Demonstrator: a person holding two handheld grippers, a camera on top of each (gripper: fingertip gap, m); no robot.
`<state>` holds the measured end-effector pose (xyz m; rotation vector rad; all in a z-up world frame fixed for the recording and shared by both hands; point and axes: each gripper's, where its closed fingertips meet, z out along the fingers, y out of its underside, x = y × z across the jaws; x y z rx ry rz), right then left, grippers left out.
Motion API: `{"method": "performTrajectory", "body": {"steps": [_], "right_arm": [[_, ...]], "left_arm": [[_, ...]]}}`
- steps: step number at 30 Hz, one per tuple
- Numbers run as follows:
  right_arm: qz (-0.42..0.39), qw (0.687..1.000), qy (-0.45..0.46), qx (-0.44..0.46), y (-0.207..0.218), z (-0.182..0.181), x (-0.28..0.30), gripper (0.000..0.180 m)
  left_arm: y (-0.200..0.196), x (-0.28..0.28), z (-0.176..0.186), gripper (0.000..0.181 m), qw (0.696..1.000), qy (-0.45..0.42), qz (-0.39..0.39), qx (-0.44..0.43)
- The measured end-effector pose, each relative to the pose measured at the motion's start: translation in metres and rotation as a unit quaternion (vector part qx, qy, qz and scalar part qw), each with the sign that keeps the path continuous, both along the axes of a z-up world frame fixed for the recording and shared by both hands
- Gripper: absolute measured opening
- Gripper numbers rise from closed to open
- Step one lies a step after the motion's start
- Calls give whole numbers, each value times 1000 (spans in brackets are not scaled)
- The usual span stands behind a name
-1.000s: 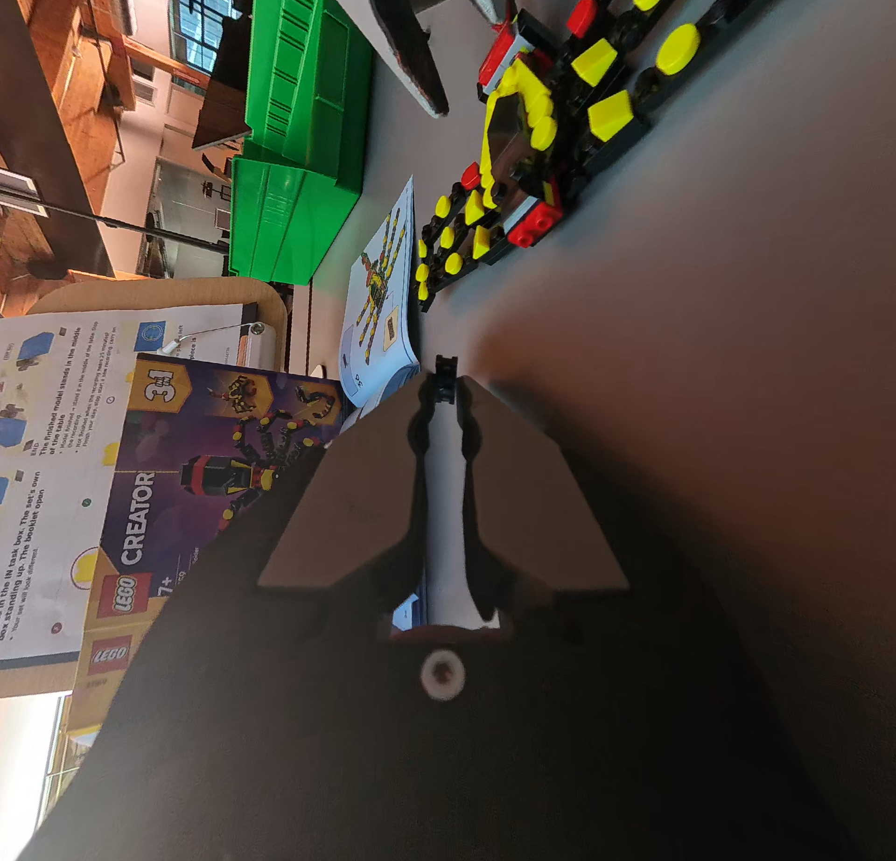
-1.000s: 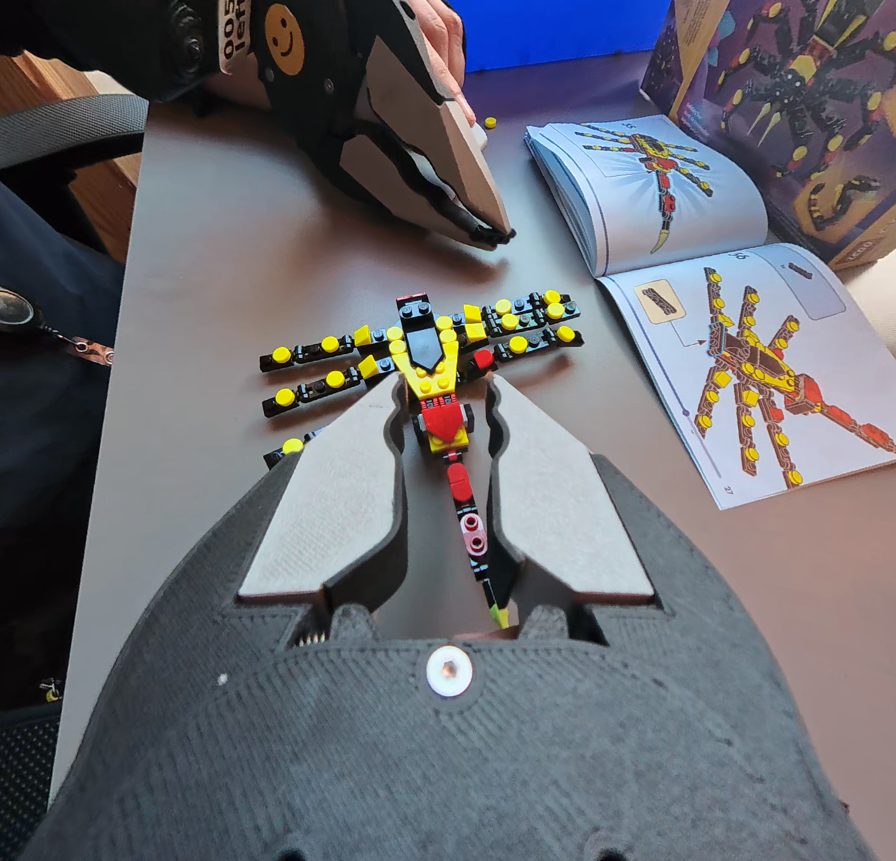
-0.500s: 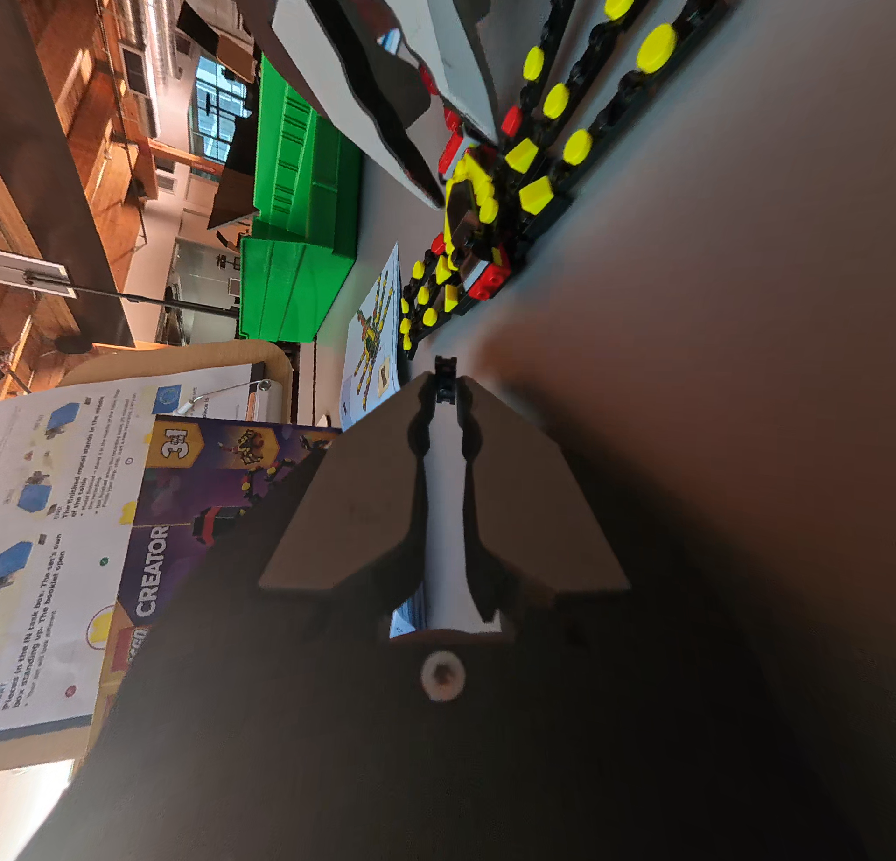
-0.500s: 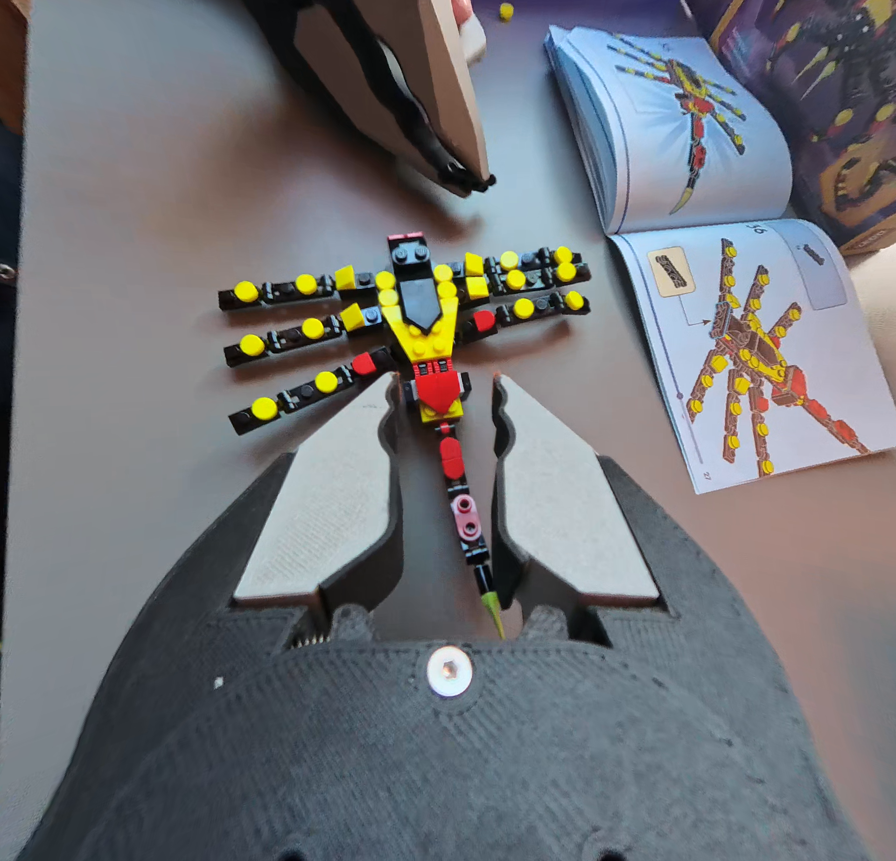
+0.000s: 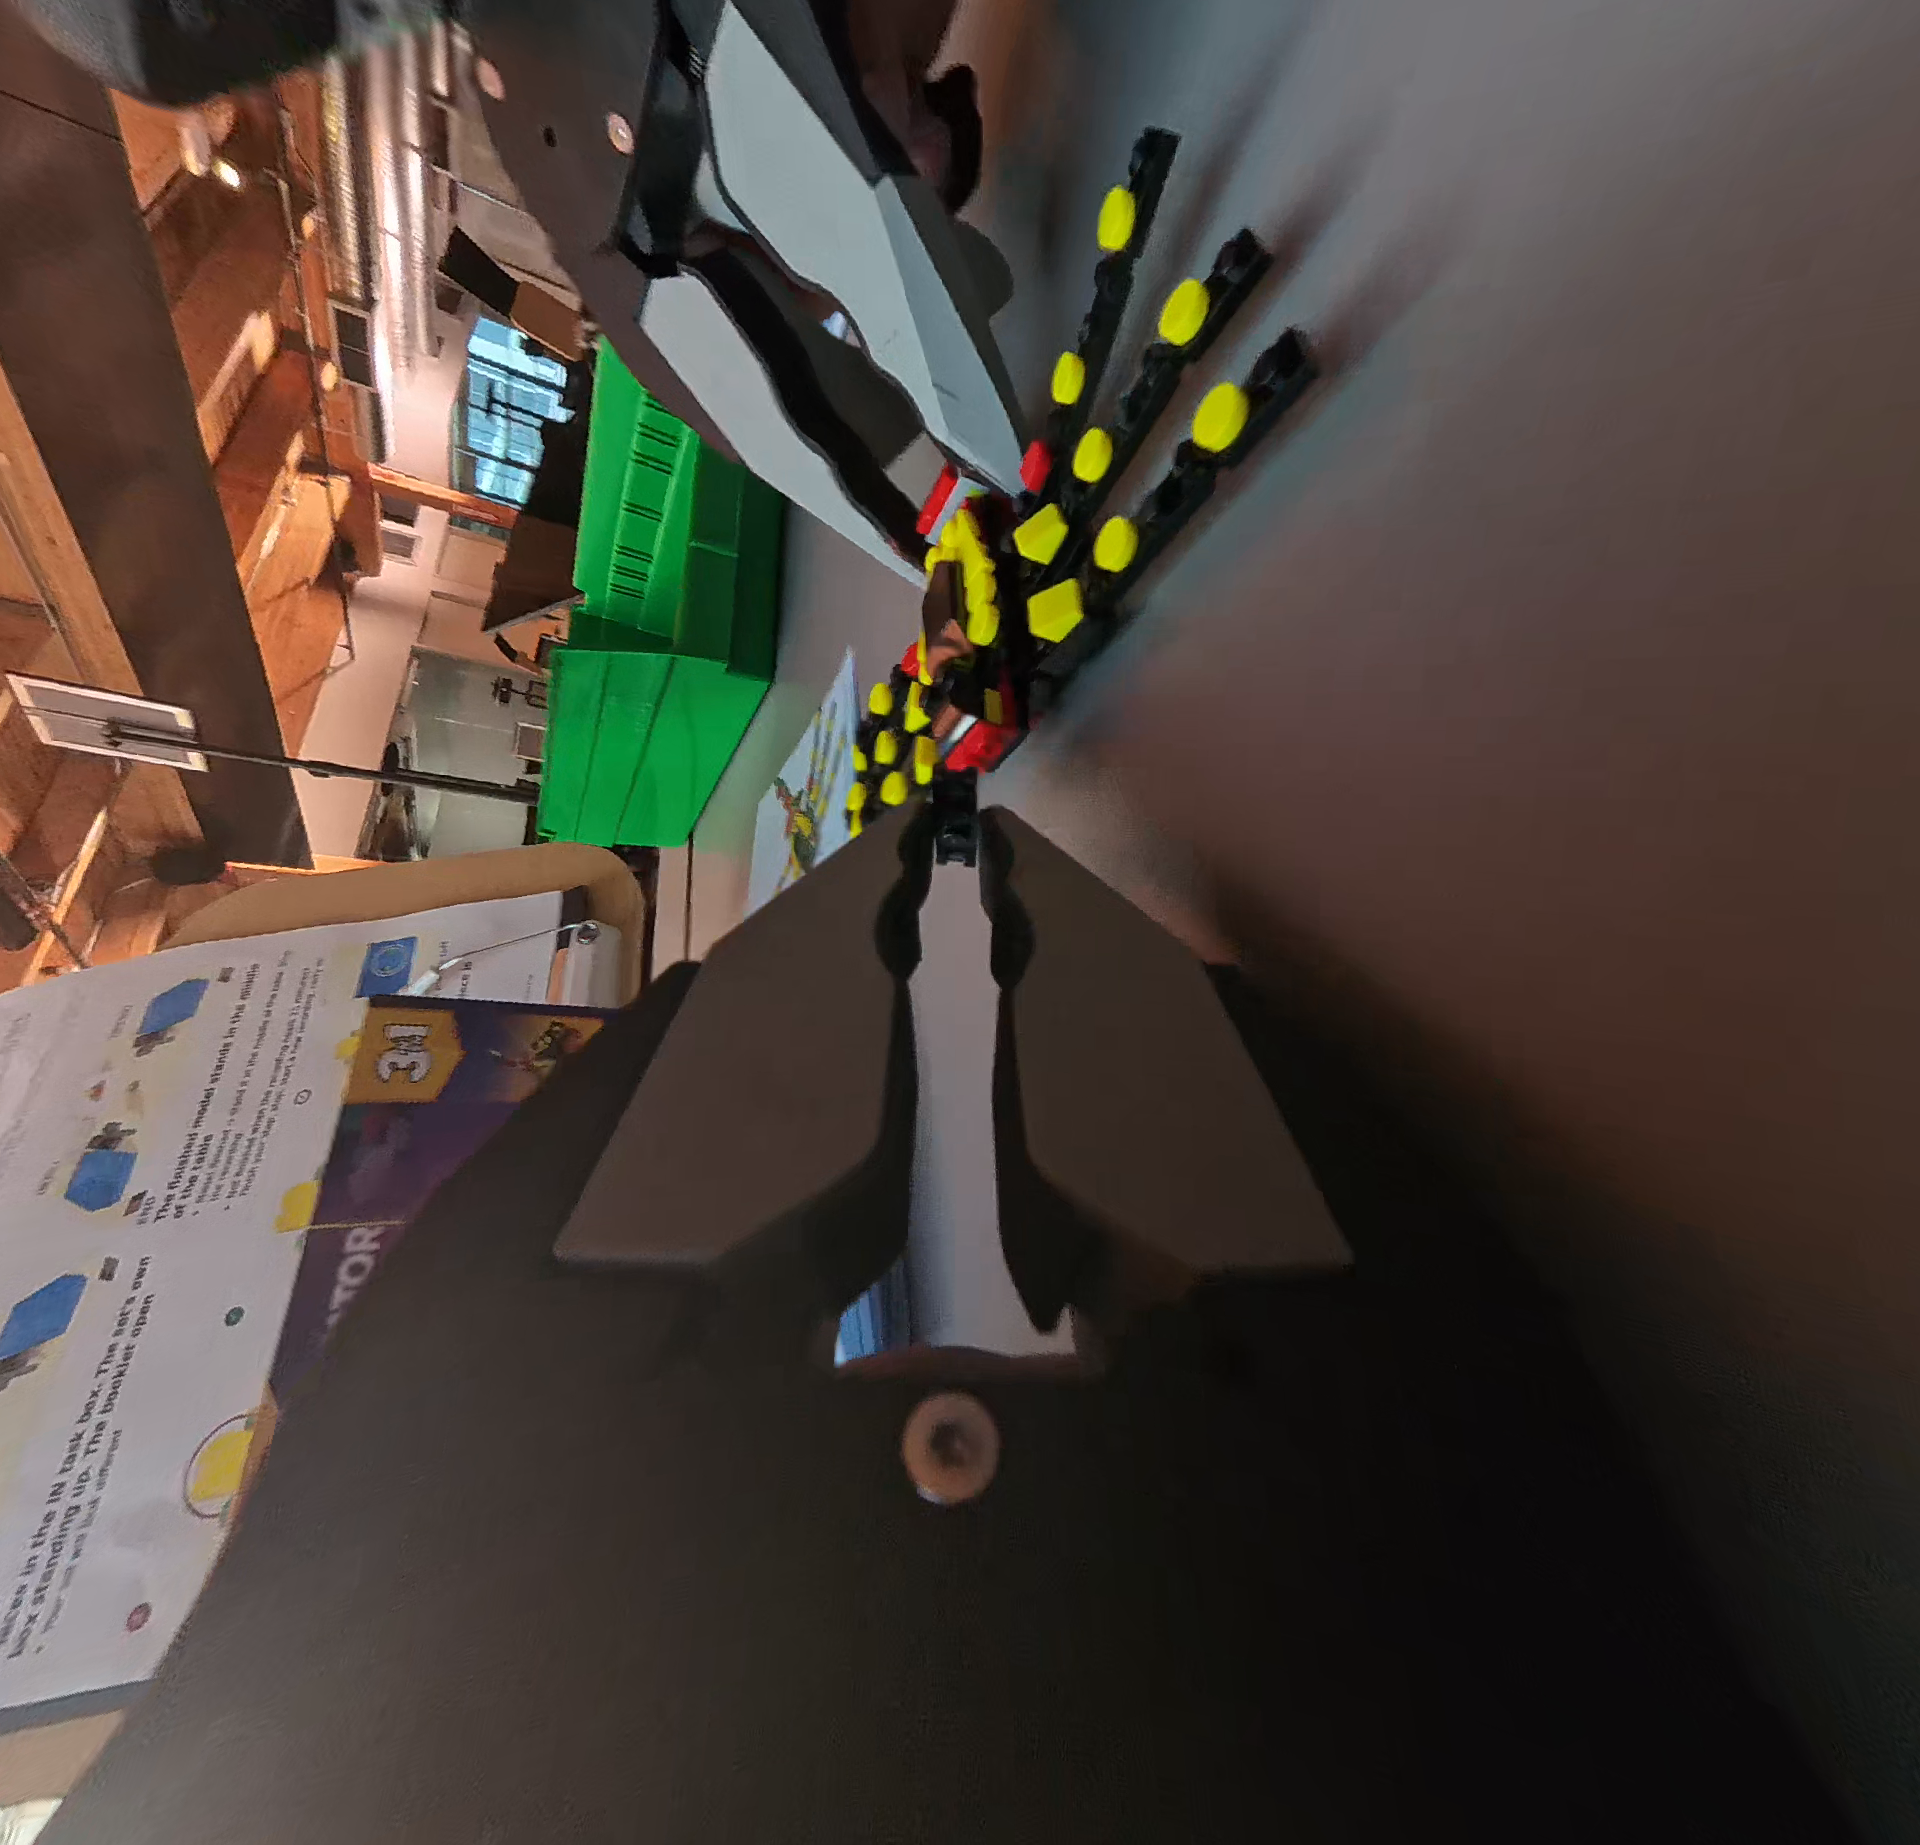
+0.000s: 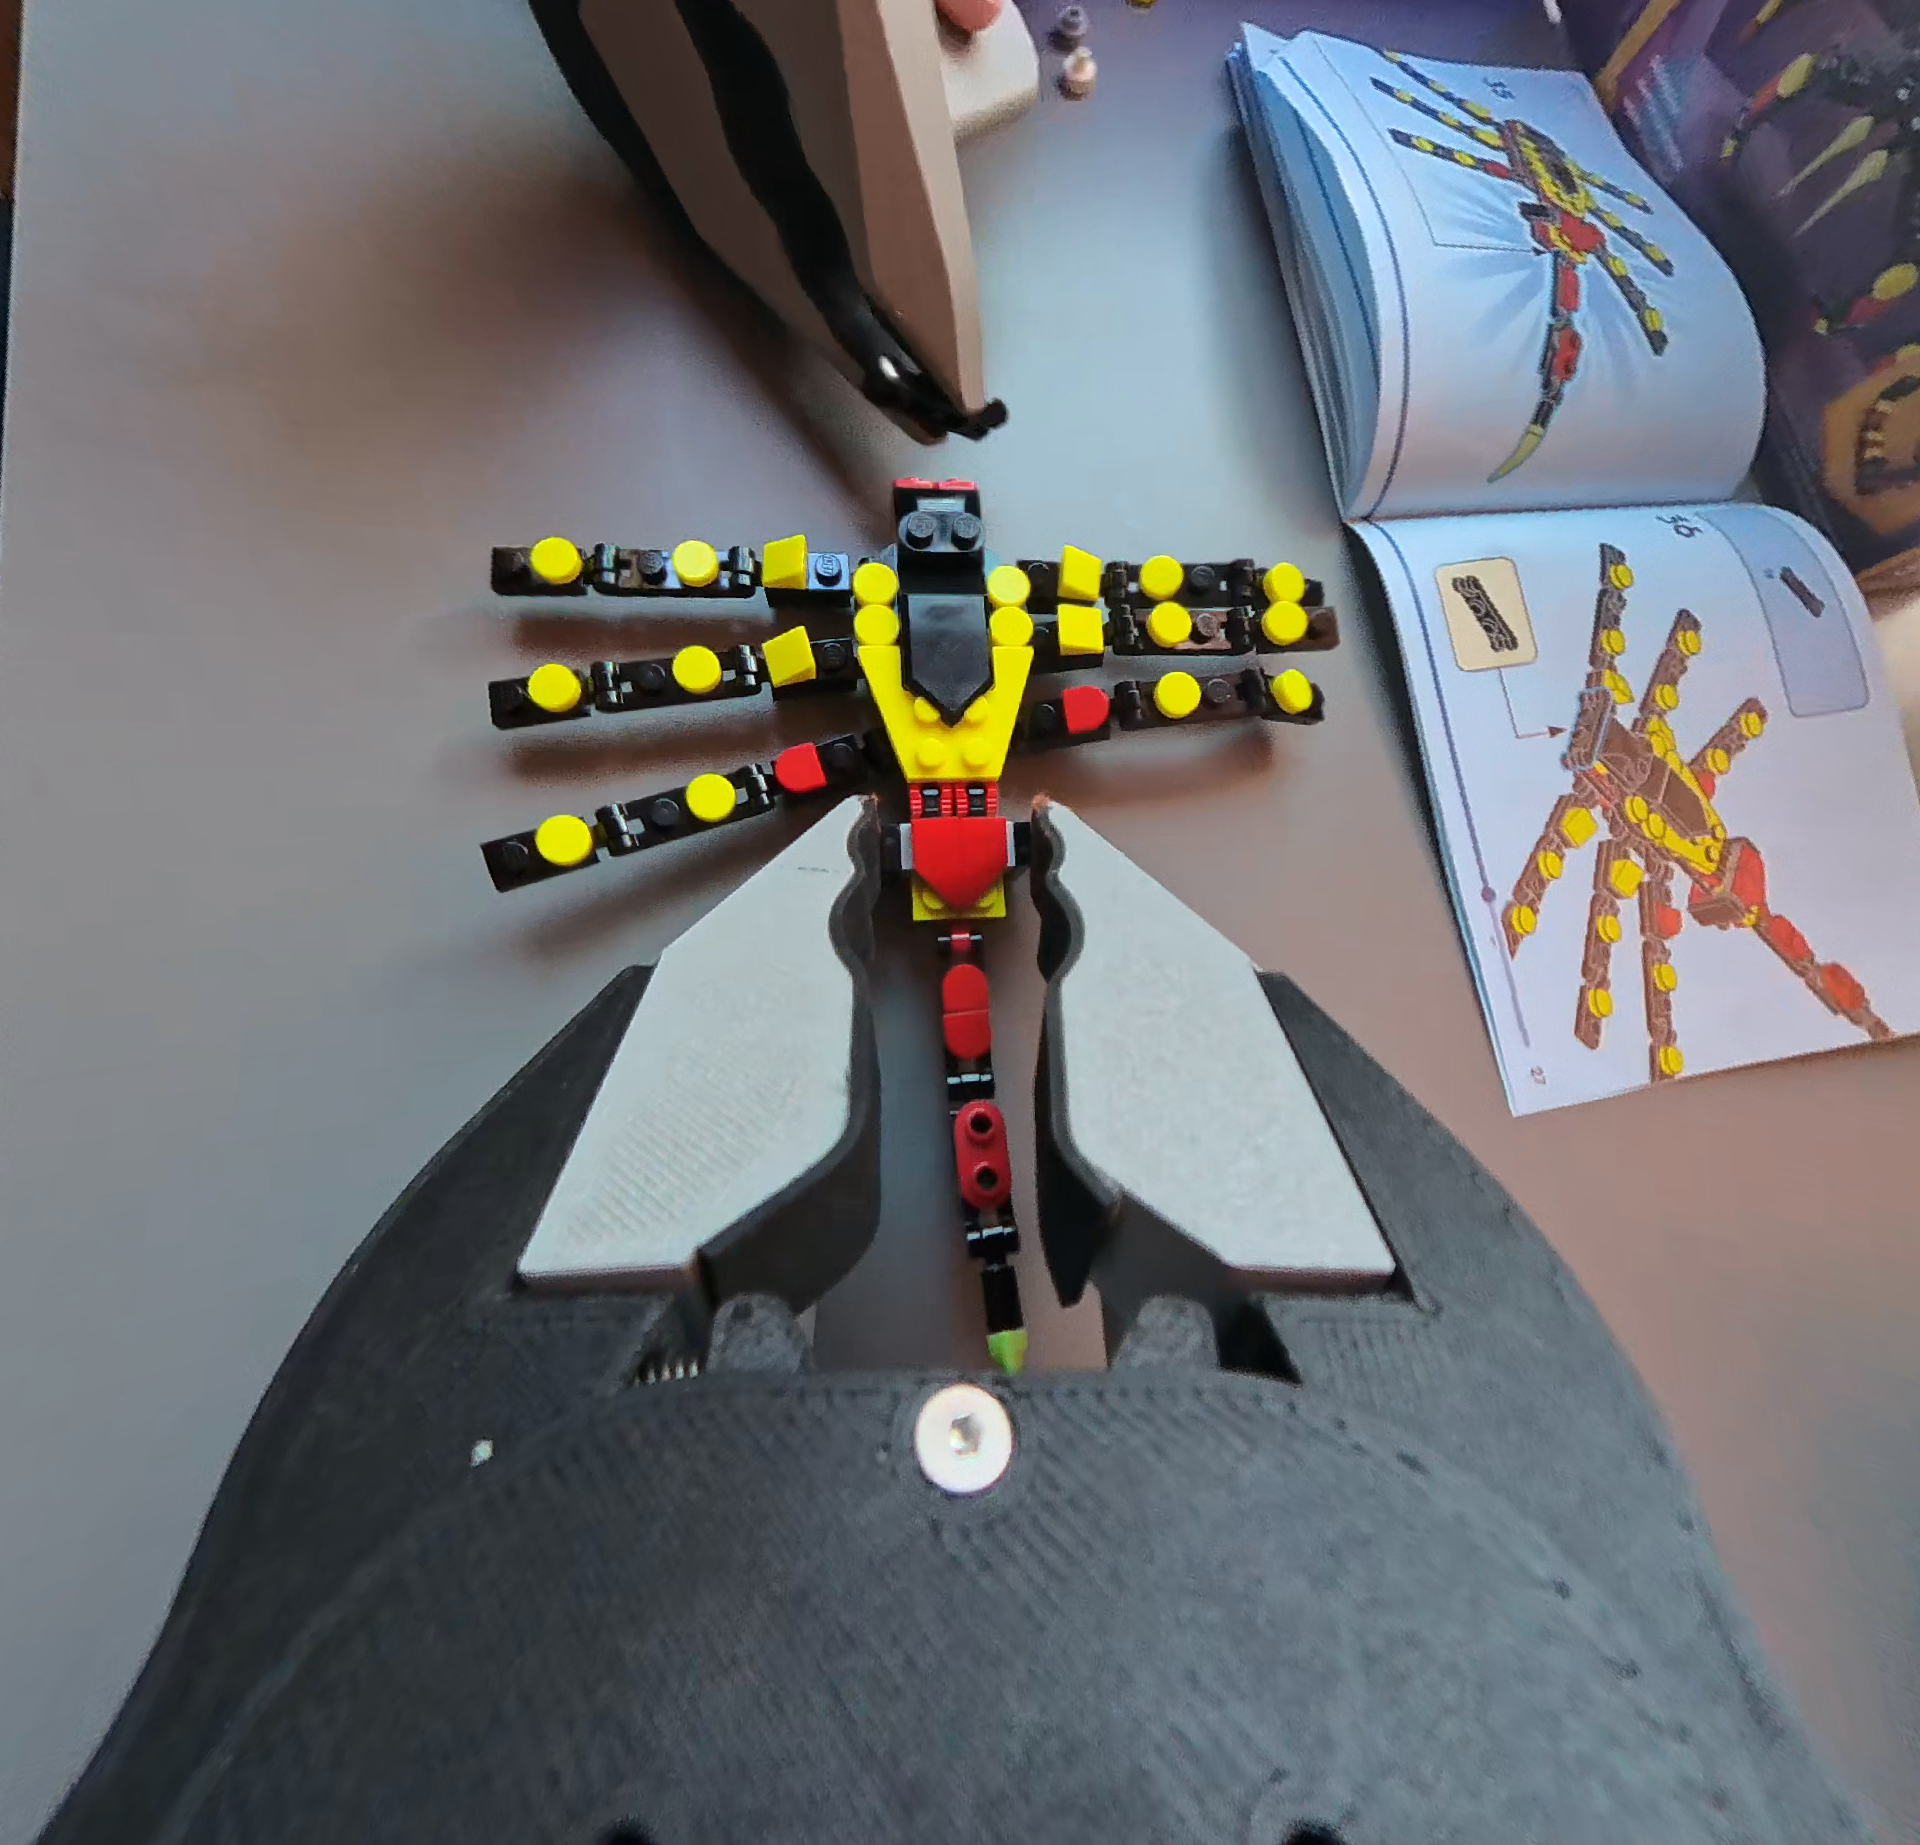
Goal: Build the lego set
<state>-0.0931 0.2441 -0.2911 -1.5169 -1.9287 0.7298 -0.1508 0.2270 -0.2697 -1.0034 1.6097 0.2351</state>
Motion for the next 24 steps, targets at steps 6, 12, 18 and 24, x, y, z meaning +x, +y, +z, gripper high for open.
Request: {"method": "performTrajectory", "body": {"steps": [6, 12, 18, 24], "right_arm": [[-1, 992, 37, -118, -10, 14, -2, 26], [8, 975, 57, -214, -17, 25, -1, 26], [-2, 964, 58, -258, -14, 27, -2, 26], [-33, 990, 2, -137, 5, 7, 7, 25]], "left_arm": [[-2, 3, 16, 6, 999, -41, -14, 17], [-7, 6, 23, 6, 998, -58, -24, 26], [-6, 7, 25, 6, 997, -73, -26, 12], [-7, 4, 30, 6, 992, -114, -33, -30]]}}
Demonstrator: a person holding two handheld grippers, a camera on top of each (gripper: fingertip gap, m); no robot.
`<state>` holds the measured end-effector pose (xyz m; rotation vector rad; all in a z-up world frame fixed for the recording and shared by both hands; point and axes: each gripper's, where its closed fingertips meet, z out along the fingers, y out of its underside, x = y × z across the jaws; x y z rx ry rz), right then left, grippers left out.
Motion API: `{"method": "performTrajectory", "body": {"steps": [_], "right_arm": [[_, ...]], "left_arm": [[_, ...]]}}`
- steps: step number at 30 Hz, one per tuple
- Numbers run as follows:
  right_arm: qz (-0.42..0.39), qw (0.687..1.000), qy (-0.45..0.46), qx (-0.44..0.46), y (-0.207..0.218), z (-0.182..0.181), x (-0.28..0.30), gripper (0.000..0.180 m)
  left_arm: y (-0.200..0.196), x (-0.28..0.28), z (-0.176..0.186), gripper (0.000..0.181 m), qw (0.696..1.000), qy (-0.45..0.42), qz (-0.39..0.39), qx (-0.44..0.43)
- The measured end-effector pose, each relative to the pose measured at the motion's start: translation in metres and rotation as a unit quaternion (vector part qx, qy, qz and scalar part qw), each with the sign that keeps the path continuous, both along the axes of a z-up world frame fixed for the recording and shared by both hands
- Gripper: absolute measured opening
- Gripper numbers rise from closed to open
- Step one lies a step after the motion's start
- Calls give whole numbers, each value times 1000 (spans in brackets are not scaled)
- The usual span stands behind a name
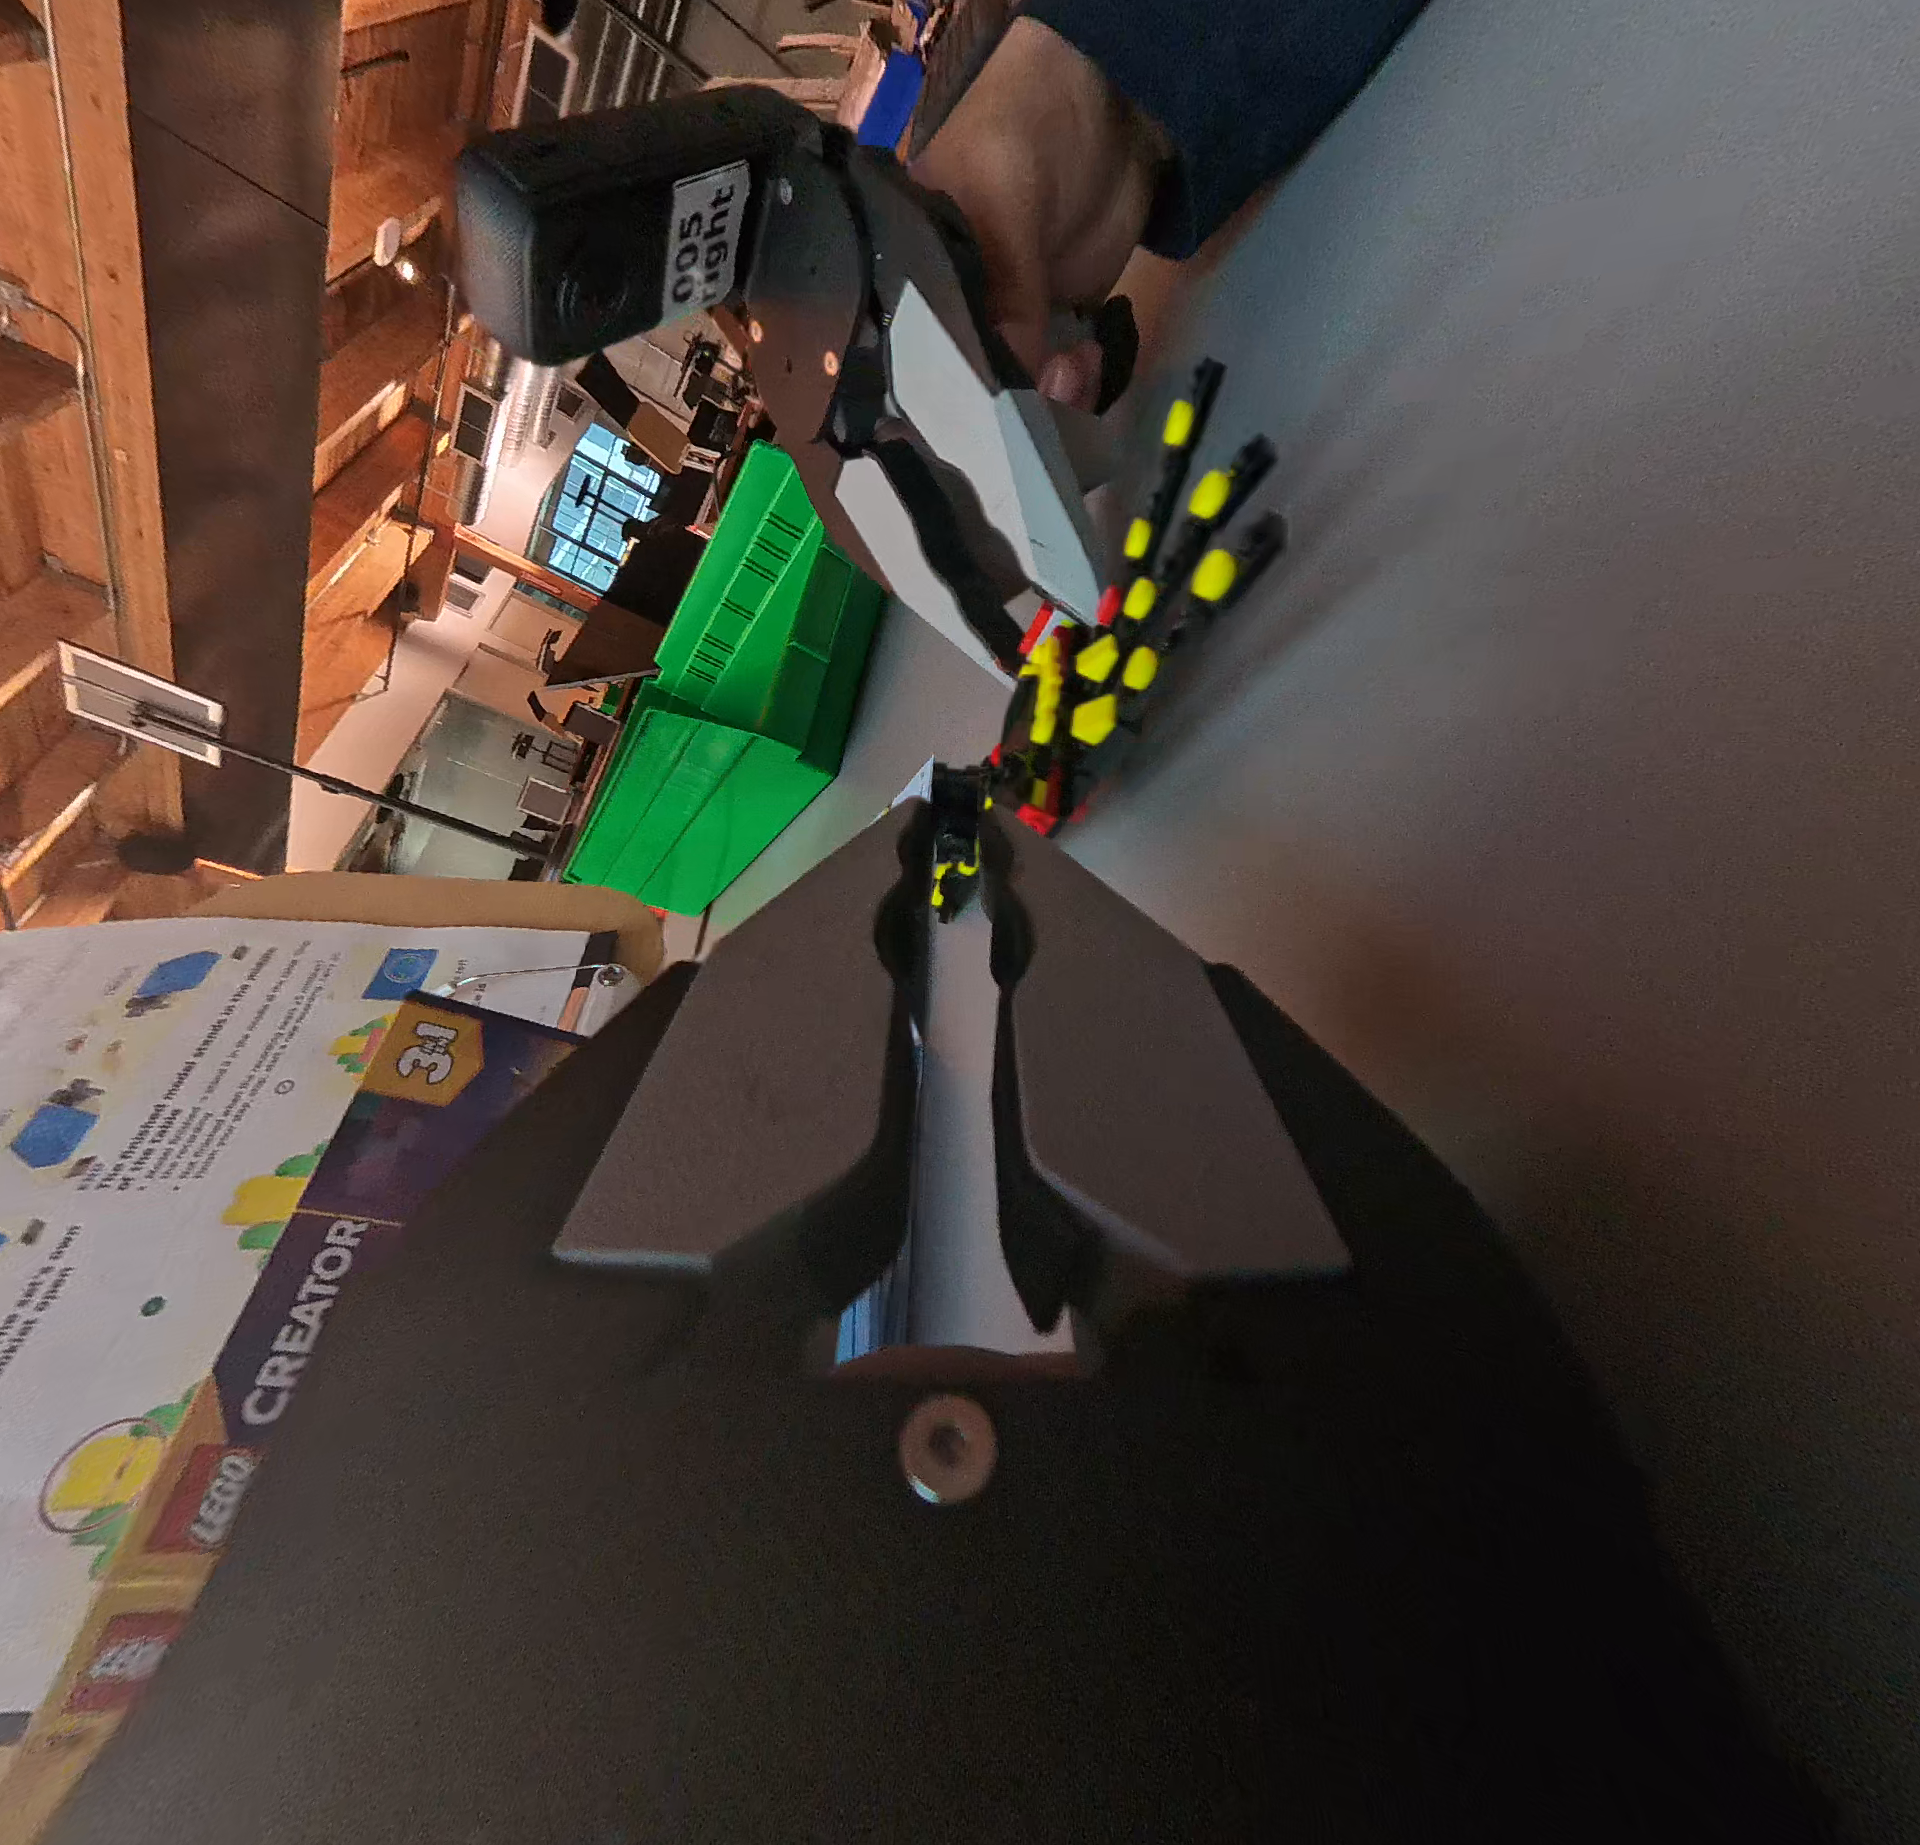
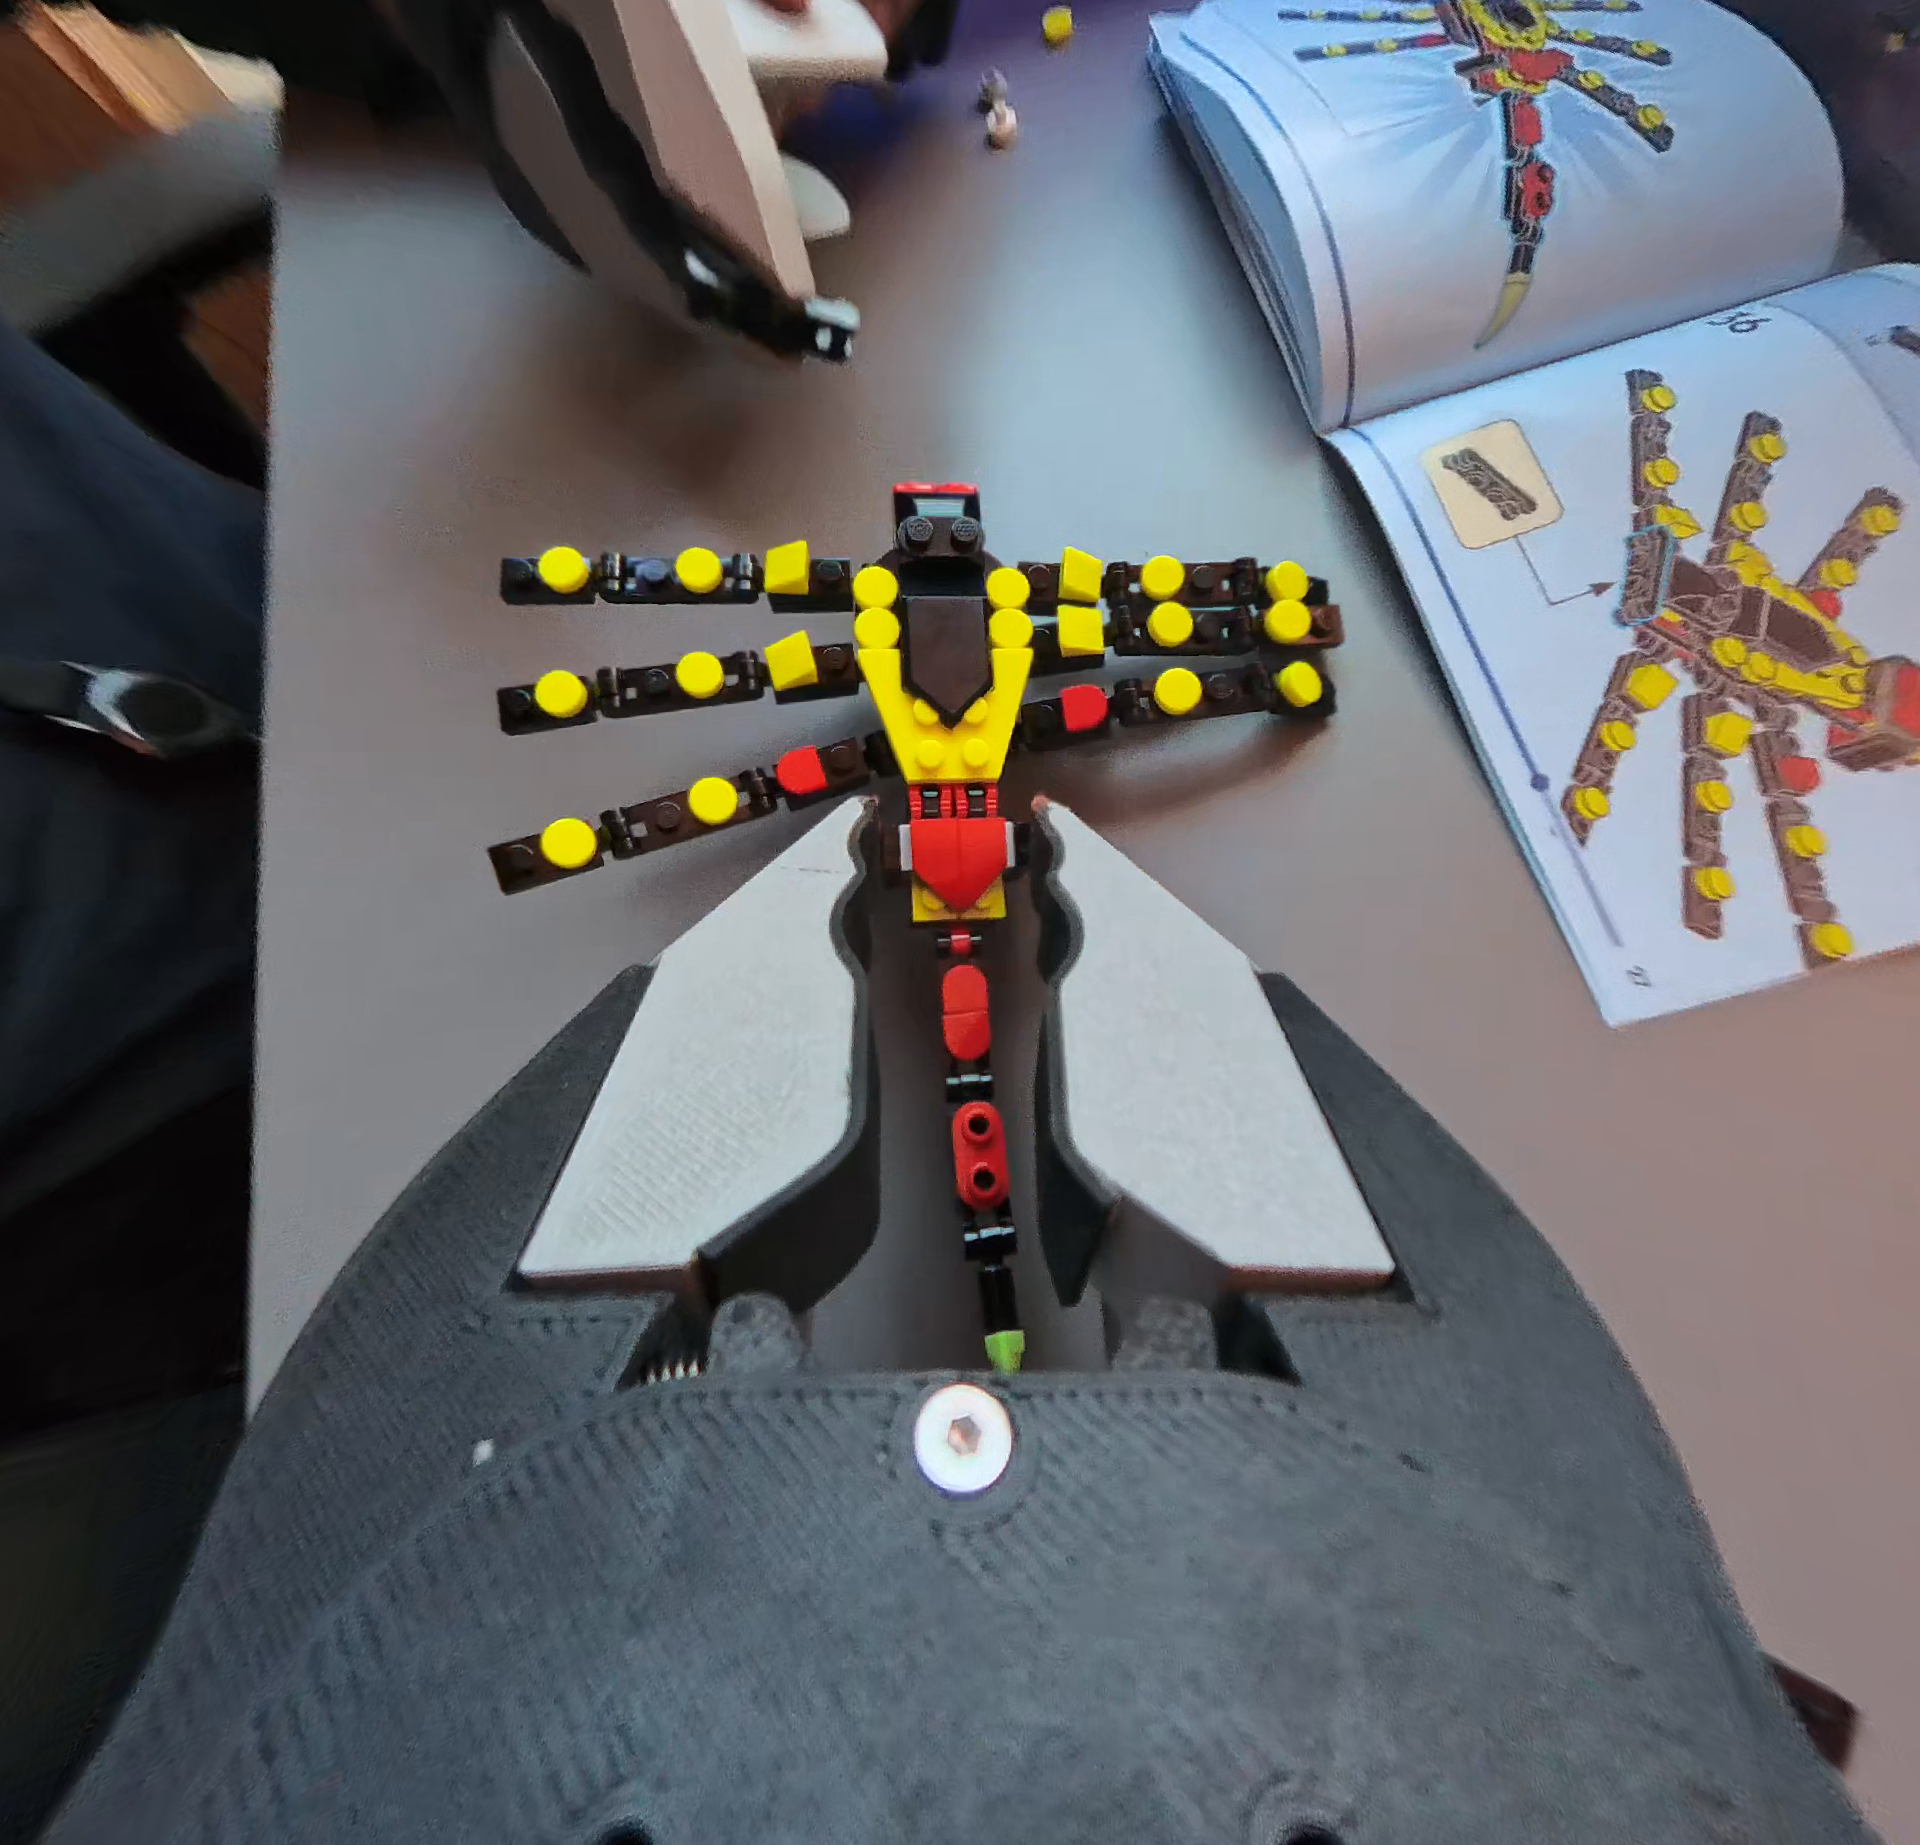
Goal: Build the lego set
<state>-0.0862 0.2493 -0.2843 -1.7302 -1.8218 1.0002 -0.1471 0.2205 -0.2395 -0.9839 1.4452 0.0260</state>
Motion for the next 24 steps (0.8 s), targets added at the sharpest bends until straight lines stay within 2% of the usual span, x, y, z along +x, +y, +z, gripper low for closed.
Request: {"method": "performTrajectory", "body": {"steps": [4, 11, 16, 19, 24], "right_arm": [[21, 1000, -16, 4, -7, -6, -2, 25], [27, 987, 55, -149, -20, 24, -3, 25], [39, 974, 54, -215, -34, 30, -8, 25], [44, 972, 67, -223, -34, 37, -9, 25], [128, 929, 165, -304, -53, 83, 7, 25]], "left_arm": [[2, 0, -5, 6, 1000, 5, -1, -19], [-6, 1, 1, 6, 999, 16, -6, 31], [-8, 3, 4, 6, 999, 11, -9, 35], [-7, 0, 7, 6, 1000, 3, -2, 31], [-13, 1, 26, 6, 998, -60, -11, 6]]}}
